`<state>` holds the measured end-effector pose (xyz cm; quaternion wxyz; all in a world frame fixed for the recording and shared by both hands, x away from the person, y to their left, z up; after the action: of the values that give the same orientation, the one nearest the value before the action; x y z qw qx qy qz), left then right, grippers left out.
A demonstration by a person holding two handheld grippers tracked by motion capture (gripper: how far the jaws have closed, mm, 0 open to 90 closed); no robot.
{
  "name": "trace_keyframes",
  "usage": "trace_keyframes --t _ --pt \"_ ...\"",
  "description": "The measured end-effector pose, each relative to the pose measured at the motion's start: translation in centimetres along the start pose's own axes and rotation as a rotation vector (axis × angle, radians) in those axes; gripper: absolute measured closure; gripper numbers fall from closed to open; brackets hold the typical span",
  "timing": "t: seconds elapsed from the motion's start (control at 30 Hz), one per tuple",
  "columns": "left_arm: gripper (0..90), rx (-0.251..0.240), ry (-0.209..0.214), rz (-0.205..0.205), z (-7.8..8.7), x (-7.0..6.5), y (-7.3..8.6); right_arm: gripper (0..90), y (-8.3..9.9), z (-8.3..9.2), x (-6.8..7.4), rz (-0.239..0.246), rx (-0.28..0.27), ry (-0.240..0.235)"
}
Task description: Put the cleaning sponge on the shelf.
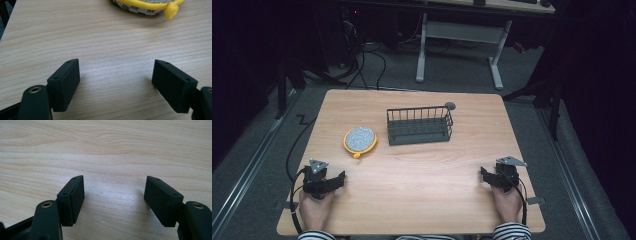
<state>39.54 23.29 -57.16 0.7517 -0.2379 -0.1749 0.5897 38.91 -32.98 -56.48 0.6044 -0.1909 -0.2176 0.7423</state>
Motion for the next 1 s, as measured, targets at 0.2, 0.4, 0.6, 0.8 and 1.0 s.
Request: trace_keyframes --t 0.2,0.4,0.6,0.8,1.0 --pt "22.8 0.001 0.004 -0.005 -0.01 -0.01 -0.01 32.6 -0.02 -0.01 -0.02 0.002 0.001 -0.001" --pt "22.7 0.0 0.005 -0.005 -0.01 -0.01 -0.02 33.0 -0.03 -0.01 -0.02 0.003 0.0 -0.003" --pt "27.0 -0.009 -0.008 0.009 0.05 0.14 -0.02 34.0 -0.01 0.01 -0.03 0.0 0.002 -0.008" --pt "33.4 -0.006 -0.007 0.004 0.17 0.25 -0.06 34.9 -0.06 -0.02 0.04 -0.019 -0.003 0.007" --pt "31.7 -0.031 0.011 -0.018 0.32 -0.06 -0.45 38.2 -0.18 0.66 -0.1 -0.043 -0.012 -0.043"
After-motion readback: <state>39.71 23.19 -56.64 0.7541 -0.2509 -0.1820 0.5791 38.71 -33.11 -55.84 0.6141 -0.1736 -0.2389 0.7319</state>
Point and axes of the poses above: each handheld gripper's, and its own axes: z roughly backward along the jaws, y roughly out of its underside, x roughly to its left, the point moved 5 cm from there along -z, roughly forward along the jaws, and after that the axes turned 13 degrees about x, right-handed, at the moved point
